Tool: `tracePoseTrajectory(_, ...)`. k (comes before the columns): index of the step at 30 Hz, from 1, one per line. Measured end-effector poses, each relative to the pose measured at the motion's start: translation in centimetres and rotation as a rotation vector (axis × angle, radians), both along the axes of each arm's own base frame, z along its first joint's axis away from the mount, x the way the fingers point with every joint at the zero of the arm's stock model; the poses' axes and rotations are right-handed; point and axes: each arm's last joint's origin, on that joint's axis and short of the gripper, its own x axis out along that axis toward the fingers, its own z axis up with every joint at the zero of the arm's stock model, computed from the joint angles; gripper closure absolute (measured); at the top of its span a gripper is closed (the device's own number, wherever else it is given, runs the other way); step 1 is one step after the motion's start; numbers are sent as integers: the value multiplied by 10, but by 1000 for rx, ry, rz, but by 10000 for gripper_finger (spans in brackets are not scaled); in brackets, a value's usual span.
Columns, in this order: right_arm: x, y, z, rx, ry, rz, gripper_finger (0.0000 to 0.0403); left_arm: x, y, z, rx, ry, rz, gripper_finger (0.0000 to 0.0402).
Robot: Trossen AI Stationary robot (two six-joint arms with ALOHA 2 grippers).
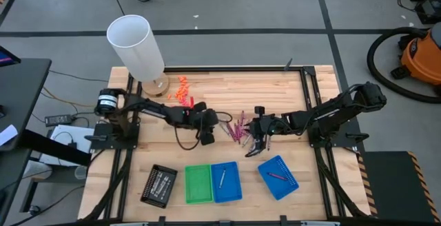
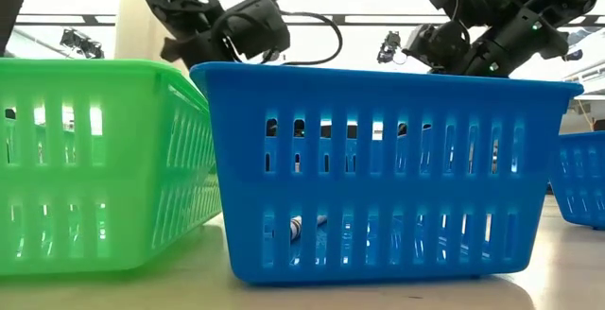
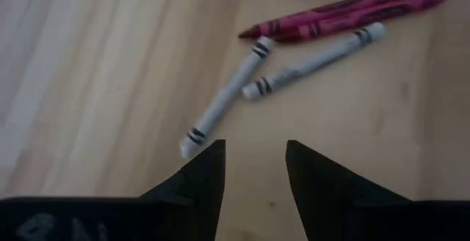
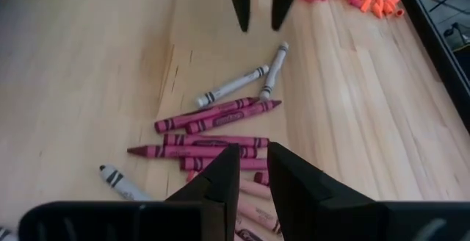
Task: Sort crayons
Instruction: Put the white crayon into the black bin
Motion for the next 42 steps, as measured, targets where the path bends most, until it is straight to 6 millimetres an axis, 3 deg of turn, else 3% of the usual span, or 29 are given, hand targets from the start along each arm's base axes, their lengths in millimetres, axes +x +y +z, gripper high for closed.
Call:
tracePoseTrajectory(14,0,0,0,8,-7,10,321,2,45,4,26,-38,-173,247)
tracePoseTrajectory(22,1,1,0,14,-6,17,321,0,62,6,-49,-99,-289,247)
tracePoseTrajectory(32,1,2,1,23,-11,27,321,4,67,-33,-132,-13,-281,249)
tracePoseTrajectory(36,1,2,1,23,-14,27,321,3,66,-34,-149,10,-276,280)
tracePoseTrajectory(42,1,2,1,23,-14,27,321,0,64,-25,-153,8,-269,367)
